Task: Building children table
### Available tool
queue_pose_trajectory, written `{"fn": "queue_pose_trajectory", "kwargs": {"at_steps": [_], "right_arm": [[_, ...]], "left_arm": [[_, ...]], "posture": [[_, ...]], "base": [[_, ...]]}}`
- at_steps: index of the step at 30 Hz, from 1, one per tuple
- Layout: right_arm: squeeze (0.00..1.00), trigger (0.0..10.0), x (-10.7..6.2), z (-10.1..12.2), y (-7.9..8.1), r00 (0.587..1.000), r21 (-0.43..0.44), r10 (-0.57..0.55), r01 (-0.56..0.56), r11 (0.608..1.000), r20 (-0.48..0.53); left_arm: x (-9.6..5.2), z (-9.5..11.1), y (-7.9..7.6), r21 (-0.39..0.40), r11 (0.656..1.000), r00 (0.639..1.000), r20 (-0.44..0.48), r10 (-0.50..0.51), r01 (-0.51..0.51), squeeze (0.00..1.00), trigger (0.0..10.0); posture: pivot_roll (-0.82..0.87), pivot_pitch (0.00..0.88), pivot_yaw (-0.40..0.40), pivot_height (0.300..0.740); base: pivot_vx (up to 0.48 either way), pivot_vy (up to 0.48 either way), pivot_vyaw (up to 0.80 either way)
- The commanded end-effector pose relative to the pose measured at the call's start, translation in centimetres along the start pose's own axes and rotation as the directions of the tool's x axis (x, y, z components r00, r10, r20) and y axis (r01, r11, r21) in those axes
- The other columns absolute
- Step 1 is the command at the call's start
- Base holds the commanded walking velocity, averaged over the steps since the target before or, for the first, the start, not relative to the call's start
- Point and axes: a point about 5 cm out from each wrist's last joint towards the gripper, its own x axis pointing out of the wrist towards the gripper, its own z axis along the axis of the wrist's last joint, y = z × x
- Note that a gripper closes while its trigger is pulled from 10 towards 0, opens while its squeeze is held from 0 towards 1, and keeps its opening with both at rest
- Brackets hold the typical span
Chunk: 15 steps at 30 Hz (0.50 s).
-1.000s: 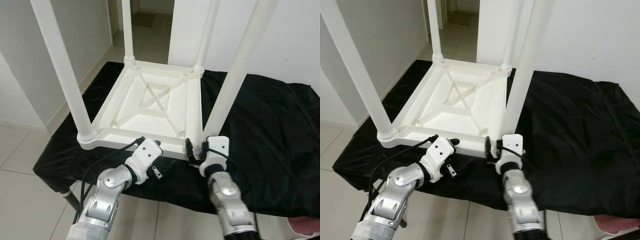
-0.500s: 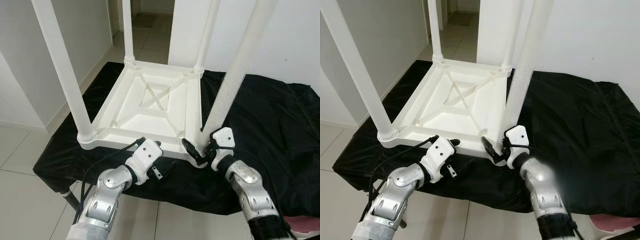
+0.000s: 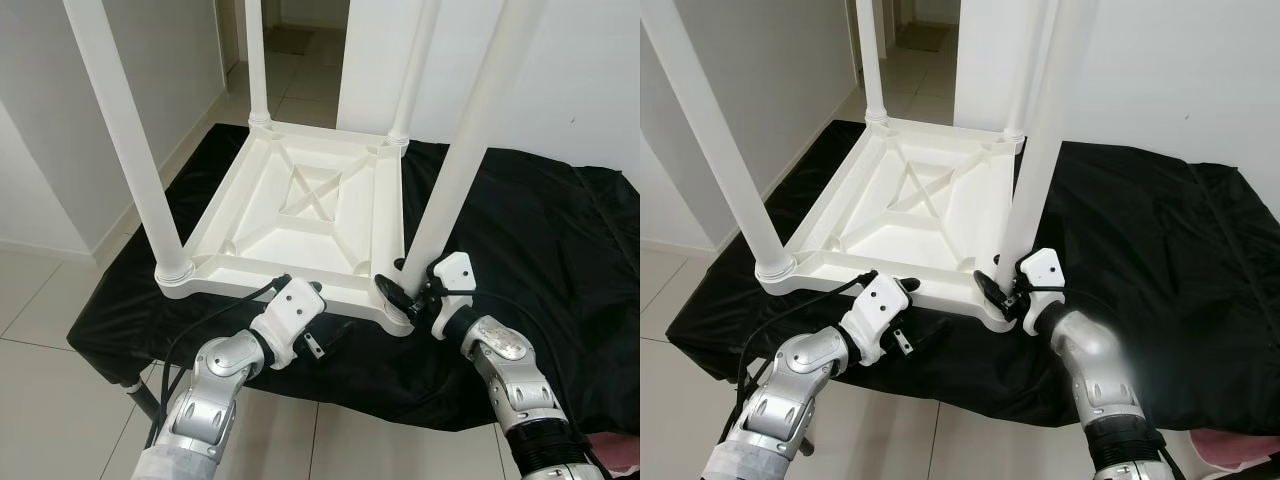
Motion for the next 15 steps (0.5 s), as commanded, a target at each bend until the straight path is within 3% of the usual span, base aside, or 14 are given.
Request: {"fn": "queue_pose_trajectory", "kwargs": {"at_steps": [1, 2, 3, 14, 15], "right_arm": [[0.0, 0.0, -0.37, -0.68, -0.03, 1.0, 0.004, 0.01, -0.01, 1.0, -0.028], [0.0, 4.5, -0.41, -0.7, -0.06, 1.0, 0.008, 0.0, 0.0, 1.0, -0.028], [0.0, 10.0, -0.44, -0.64, -0.14, 1.0, 0.023, -0.021, 0.021, 1.0, -0.021], [0.0, 10.0, -0.34, 0.17, -0.07, 0.982, 0.095, -0.188, 0.185, 0.978, 0.019], [0.0, 10.0, -0.47, 0.28, -0.04, 0.965, 0.092, -0.261, 0.259, 0.962, 0.013]], "left_arm": [[0.03, -0.19, 0.83, 0.01, 0.992, 0.992, -0.013, 0.129, -0.129, 0.0, 10.0], [0.04, -0.16, 0.83, 0.01, 0.992, 0.992, -0.011, 0.129, -0.129, 0.0, 10.0], [0.08, -0.14, 0.79, 0.01, 0.992, 0.992, -0.01, 0.128, -0.127, 0.0, 10.0], [0.08, -0.17, 0.63, 0.008, 0.992, 0.992, -0.011, 0.122, -0.122, 0.0, 10.0], [0.05, -0.16, 0.67, 0.009, 0.992, 0.992, -0.011, 0.124, -0.124, 0.0, 10.0]], "posture": [[0.0, 0.0, -0.01, 0.74], [0.0, 0.0, -0.008, 0.74], [0.0, 0.0, -0.008, 0.74], [0.0, 0.0, -0.007, 0.74], [0.0, 0.0, -0.007, 0.74]], "base": [[0.0, 0.0, 0.0], [0.0, 0.0, 0.0], [0.0, 0.0, 0.0], [0.0, 0.0, 0.0], [0.0, 0.0, 0.0]]}}
